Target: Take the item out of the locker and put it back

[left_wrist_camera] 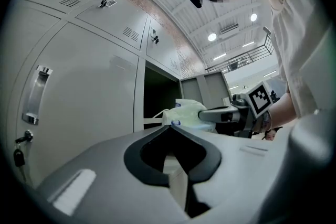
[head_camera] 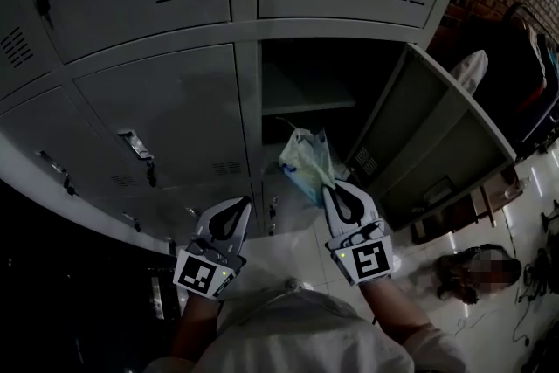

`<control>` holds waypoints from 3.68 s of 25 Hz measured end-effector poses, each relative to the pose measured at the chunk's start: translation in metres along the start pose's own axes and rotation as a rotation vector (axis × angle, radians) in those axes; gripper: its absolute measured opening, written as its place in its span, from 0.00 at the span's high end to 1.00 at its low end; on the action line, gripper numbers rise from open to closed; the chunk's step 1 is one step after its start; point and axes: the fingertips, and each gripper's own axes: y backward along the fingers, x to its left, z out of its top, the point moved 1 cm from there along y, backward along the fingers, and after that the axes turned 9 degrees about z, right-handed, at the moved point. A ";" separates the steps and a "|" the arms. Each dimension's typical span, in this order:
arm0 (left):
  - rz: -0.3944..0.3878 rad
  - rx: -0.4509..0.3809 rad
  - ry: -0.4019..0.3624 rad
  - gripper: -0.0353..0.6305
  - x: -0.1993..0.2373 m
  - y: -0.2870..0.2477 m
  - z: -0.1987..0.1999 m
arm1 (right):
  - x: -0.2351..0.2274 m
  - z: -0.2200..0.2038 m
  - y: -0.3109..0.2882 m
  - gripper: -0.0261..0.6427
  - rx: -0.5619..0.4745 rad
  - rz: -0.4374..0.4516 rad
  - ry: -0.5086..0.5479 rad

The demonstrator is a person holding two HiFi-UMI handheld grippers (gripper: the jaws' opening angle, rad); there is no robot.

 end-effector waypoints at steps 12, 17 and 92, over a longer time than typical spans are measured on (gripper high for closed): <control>-0.029 -0.008 -0.016 0.95 -0.031 0.055 0.001 | 0.064 -0.014 0.036 0.94 0.034 -0.022 -0.081; 0.010 0.014 -0.032 0.95 -0.056 0.095 0.004 | 0.082 -0.002 0.070 0.94 -0.003 -0.016 -0.077; -0.009 -0.057 -0.015 0.95 -0.027 -0.003 0.023 | -0.024 0.017 0.011 0.94 -0.080 -0.094 -0.093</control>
